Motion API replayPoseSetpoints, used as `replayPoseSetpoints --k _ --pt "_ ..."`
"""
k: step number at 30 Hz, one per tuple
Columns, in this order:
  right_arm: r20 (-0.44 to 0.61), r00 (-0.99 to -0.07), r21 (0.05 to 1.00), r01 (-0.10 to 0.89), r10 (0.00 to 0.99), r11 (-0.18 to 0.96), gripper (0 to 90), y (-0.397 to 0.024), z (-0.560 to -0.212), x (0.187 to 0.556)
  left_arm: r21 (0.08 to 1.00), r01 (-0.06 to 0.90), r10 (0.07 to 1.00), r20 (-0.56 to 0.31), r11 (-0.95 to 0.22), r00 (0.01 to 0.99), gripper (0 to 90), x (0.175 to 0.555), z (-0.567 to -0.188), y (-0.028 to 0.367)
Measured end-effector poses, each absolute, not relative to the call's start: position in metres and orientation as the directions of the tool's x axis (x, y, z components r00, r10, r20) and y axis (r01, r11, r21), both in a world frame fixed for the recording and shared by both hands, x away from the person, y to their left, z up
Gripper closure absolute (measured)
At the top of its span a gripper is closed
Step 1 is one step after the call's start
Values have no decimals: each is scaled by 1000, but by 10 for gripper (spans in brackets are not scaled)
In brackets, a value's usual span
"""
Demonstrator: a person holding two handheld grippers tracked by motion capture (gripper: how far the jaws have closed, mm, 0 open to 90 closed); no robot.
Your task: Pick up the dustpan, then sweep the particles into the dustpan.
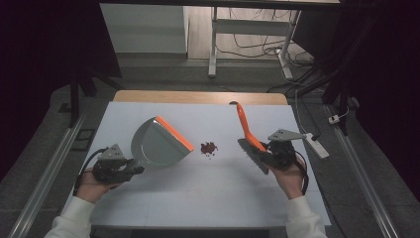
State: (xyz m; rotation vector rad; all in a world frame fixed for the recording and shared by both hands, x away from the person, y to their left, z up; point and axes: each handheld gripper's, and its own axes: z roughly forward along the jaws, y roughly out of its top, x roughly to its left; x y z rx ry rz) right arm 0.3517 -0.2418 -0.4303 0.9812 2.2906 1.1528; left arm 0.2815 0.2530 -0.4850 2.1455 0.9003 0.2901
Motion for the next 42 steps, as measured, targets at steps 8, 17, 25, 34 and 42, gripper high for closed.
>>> replayPoseSetpoints --k 8,17,25,34,42 --pt "-36 -678 809 411 734 419 699 -242 -432 352 726 476 629 -78 -496 774 620 278 -486 241" --pt "-31 -684 816 403 729 414 699 -239 -432 352 703 476 604 -81 -529 793 620 279 -488 238" --pt "-2 -681 821 417 732 390 699 -229 -434 358 671 498 611 -83 -550 787 620 283 -493 232" --pt "-6 -682 821 414 731 393 699 -214 -436 369 641 504 595 -91 -579 799 620 286 -498 226" --pt "33 -677 817 441 735 370 699 -205 -440 387 606 518 575 -119 -604 810 619 299 -503 222"
